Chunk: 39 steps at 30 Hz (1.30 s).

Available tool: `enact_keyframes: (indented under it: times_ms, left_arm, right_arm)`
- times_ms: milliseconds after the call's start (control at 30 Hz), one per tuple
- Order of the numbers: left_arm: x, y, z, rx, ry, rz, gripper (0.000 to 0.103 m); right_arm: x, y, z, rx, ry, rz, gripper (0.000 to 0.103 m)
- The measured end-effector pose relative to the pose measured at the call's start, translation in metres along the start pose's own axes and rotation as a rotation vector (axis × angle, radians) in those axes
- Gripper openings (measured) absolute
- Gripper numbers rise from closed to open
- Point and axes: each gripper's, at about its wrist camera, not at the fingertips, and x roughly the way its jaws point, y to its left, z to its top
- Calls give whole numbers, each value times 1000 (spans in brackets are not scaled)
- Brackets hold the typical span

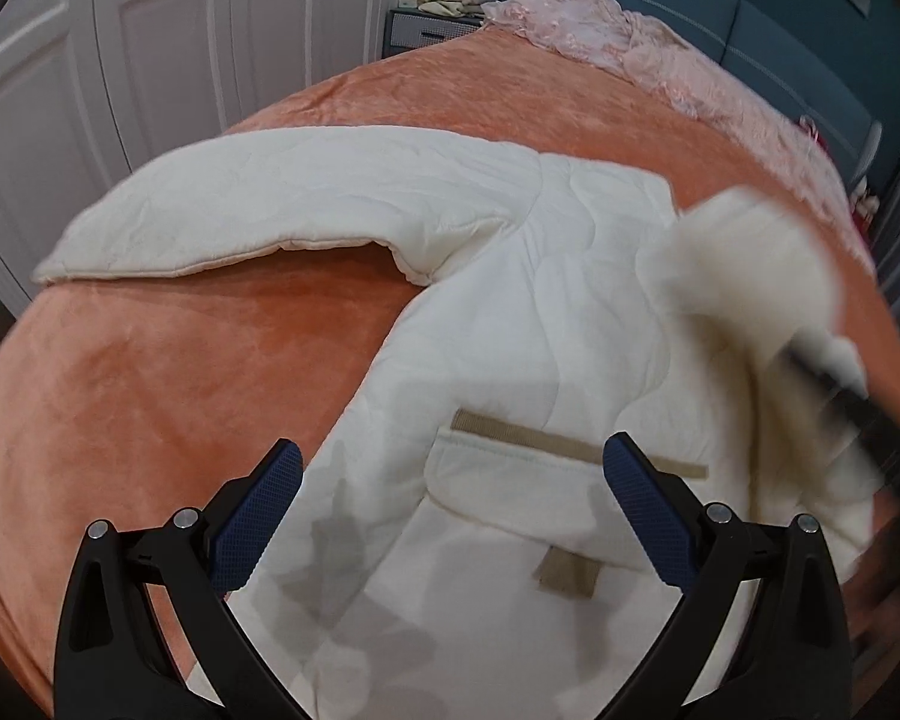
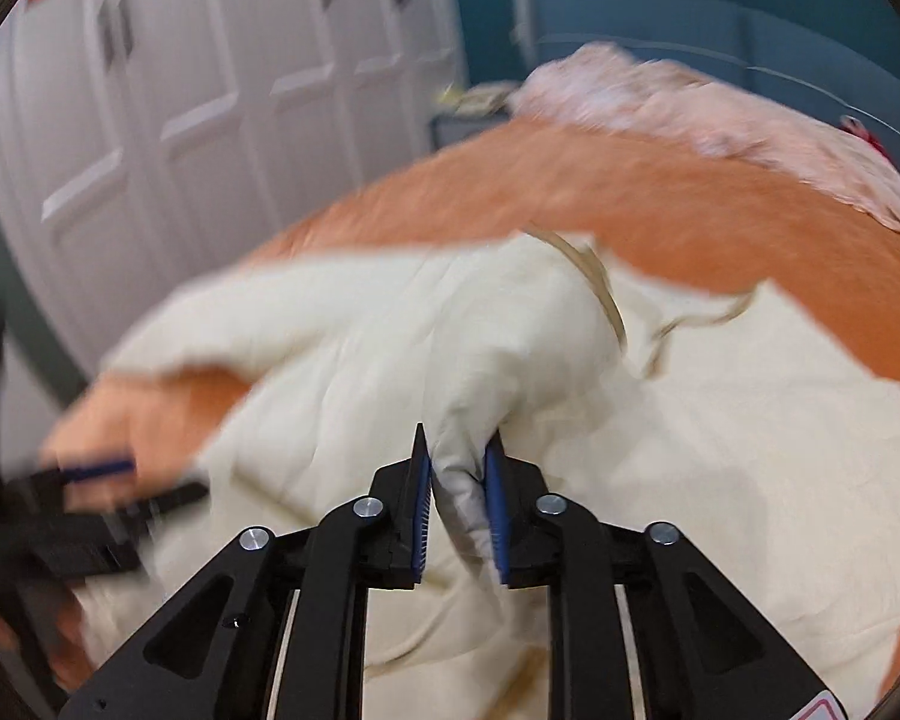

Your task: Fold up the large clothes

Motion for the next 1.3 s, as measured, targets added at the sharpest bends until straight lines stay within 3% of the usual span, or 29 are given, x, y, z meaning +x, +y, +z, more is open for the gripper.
enact_keyframes:
  times_ms: [133,233,367,467,567,633,667,733,767,833,900,933,967,1033,1133,1300]
  left_arm:
    - [2,5,8,-63,16,-93,98]
    - [6,2,12,-108,40,-170,98]
    - [25,-15,11,-134,104,-227,98]
    - [43,-30,6,-173,177,-292,98]
    - [50,-43,5,-187,199,-338,97]
    - [54,-51,6,-186,207,-354,84]
    - [57,-54,6,-185,218,-354,77]
    - [63,-61,7,-174,233,-332,50]
    - [62,-61,8,-168,232,-319,43]
    - [60,-60,11,-152,212,-296,18]
    - [54,-53,14,-154,180,-288,12]
    - [51,-49,17,-156,157,-275,12]
    - [48,-46,19,-151,142,-269,12]
    - [45,-45,21,-121,126,-256,12]
    - [52,-51,14,-54,134,-215,11]
    - [71,-55,-3,2,126,-161,12]
  right_arm:
    - [12,24,-30,-16,70,62,37]
    - [-4,37,-44,-5,63,115,47]
    - [-31,34,-57,44,34,96,47]
    - [-57,-3,-67,173,-4,24,48]
    - [-84,-78,-83,411,-46,-70,48]
    - [-96,-123,-93,568,-76,-121,48]
    - [-103,-147,-100,653,-100,-134,49]
    - [-108,-183,-110,775,-123,-165,49]
    - [-108,-198,-112,823,-134,-164,49]
    - [-104,-219,-117,903,-149,-142,49]
    - [-94,-235,-118,970,-162,-106,39]
    - [-91,-238,-114,981,-168,-97,20]
    - [-92,-239,-111,977,-174,-93,12]
    - [-104,-230,-97,918,-237,-106,9]
    - [-116,-209,-81,780,-254,-231,9]
    - [-76,-214,-100,752,-82,-361,8]
